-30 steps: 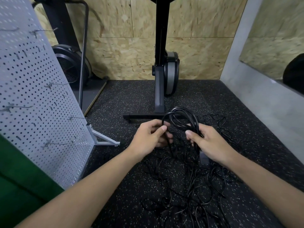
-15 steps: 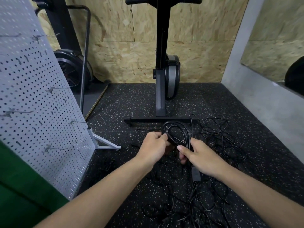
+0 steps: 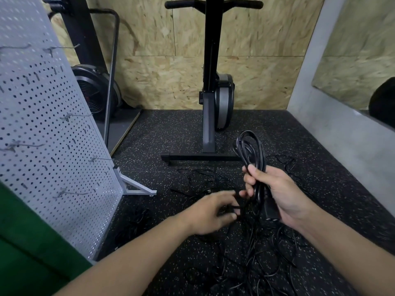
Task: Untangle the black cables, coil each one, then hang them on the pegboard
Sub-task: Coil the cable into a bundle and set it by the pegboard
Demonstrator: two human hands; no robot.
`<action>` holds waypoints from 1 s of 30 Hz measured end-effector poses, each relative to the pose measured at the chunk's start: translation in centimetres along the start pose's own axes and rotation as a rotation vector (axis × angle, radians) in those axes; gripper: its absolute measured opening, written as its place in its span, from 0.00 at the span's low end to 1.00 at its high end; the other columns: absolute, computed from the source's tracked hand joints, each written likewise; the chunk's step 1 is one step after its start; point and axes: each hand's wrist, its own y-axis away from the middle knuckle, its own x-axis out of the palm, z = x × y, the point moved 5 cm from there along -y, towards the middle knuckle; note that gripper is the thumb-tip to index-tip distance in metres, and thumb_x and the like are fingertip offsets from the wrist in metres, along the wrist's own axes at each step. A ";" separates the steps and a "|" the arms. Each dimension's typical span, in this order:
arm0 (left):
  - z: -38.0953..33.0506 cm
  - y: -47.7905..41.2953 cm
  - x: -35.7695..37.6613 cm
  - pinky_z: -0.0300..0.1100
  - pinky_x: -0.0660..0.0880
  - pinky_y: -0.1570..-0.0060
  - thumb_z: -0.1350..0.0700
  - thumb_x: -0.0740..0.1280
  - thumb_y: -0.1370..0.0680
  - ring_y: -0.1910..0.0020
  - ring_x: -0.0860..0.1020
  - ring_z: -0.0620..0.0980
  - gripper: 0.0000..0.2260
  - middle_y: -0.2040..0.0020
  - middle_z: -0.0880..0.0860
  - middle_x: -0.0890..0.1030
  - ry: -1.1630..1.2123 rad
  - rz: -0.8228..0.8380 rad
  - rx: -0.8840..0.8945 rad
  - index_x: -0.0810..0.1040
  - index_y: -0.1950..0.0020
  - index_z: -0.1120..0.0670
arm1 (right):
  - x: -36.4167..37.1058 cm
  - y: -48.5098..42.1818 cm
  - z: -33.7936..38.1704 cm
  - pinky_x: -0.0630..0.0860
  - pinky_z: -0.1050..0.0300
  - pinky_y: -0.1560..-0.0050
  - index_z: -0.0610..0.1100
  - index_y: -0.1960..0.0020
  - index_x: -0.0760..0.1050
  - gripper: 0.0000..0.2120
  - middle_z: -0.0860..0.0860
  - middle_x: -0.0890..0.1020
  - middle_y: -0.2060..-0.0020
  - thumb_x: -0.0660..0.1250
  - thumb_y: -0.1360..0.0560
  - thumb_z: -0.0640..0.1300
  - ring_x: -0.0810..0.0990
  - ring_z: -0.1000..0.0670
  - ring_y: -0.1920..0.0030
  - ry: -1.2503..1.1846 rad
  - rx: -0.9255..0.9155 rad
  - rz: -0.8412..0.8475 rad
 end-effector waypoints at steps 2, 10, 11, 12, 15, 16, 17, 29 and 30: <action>1.3 -0.2 -0.6 0.50 0.57 0.19 0.49 0.66 0.15 0.17 0.55 0.46 0.06 0.18 0.46 0.64 -0.066 -0.005 -0.036 0.78 0.40 0.45 | -0.6 0.0 0.6 0.79 0.50 0.55 0.38 0.44 0.78 0.10 0.50 0.75 0.66 0.66 0.19 0.44 0.75 0.52 0.68 0.003 -0.040 -0.060; -1.6 -0.2 -4.3 0.47 0.76 0.62 0.38 0.66 0.19 0.66 0.76 0.50 0.18 0.63 0.51 0.80 -0.072 -0.177 -0.041 0.76 0.58 0.51 | -5.6 -0.3 2.1 0.80 0.48 0.57 0.41 0.46 0.73 0.13 0.46 0.84 0.61 0.60 0.14 0.51 0.85 0.50 0.64 0.984 -0.045 -0.441; -2.7 0.0 -5.1 0.44 0.75 0.62 0.38 0.68 0.20 0.65 0.76 0.48 0.18 0.63 0.49 0.79 -0.087 -0.260 0.023 0.75 0.58 0.51 | -5.1 -0.1 2.1 0.77 0.53 0.60 0.44 0.45 0.73 0.12 0.47 0.84 0.60 0.59 0.14 0.52 0.85 0.51 0.63 1.085 -0.020 -0.402; -3.6 0.3 -5.8 0.41 0.73 0.61 0.40 0.70 0.21 0.63 0.75 0.46 0.17 0.62 0.47 0.77 -0.101 -0.342 0.089 0.75 0.58 0.52 | -4.5 0.0 1.9 0.75 0.56 0.62 0.46 0.42 0.73 0.13 0.47 0.84 0.60 0.57 0.14 0.54 0.85 0.52 0.61 1.146 0.001 -0.343; -4.8 1.0 -7.3 0.35 0.70 0.60 0.44 0.77 0.25 0.60 0.75 0.43 0.14 0.59 0.43 0.76 -0.079 -0.529 0.185 0.77 0.56 0.51 | -1.8 0.7 0.6 0.78 0.56 0.53 0.53 0.35 0.73 0.24 0.50 0.85 0.51 0.51 0.18 0.68 0.85 0.53 0.55 1.159 0.060 -0.139; -4.8 1.1 -7.6 0.35 0.70 0.59 0.46 0.79 0.27 0.59 0.75 0.43 0.14 0.58 0.43 0.76 -0.054 -0.574 0.177 0.77 0.55 0.50 | -1.1 0.9 0.3 0.79 0.55 0.49 0.56 0.35 0.73 0.30 0.51 0.85 0.50 0.49 0.22 0.75 0.85 0.54 0.54 1.159 0.077 -0.071; -4.7 1.3 -7.9 0.37 0.70 0.59 0.48 0.80 0.28 0.58 0.75 0.43 0.14 0.58 0.43 0.77 -0.021 -0.606 0.160 0.76 0.54 0.50 | -0.4 1.0 0.0 0.79 0.54 0.49 0.58 0.36 0.73 0.34 0.53 0.85 0.51 0.48 0.27 0.80 0.84 0.56 0.55 1.179 0.084 0.007; -1.4 1.5 -8.0 0.45 0.77 0.39 0.33 0.66 0.21 0.46 0.80 0.43 0.17 0.48 0.44 0.82 0.190 -0.557 -0.116 0.81 0.47 0.46 | -1.3 0.4 -0.4 0.81 0.49 0.54 0.42 0.52 0.75 0.12 0.53 0.81 0.65 0.62 0.15 0.49 0.83 0.50 0.63 0.956 0.016 0.120; -0.3 1.6 -7.6 0.51 0.77 0.35 0.35 0.62 0.17 0.45 0.83 0.46 0.18 0.48 0.46 0.85 0.357 -0.455 -0.164 0.83 0.45 0.46 | -1.7 0.4 -0.1 0.81 0.49 0.54 0.41 0.52 0.74 0.12 0.52 0.80 0.66 0.62 0.14 0.48 0.81 0.50 0.64 0.878 0.011 0.101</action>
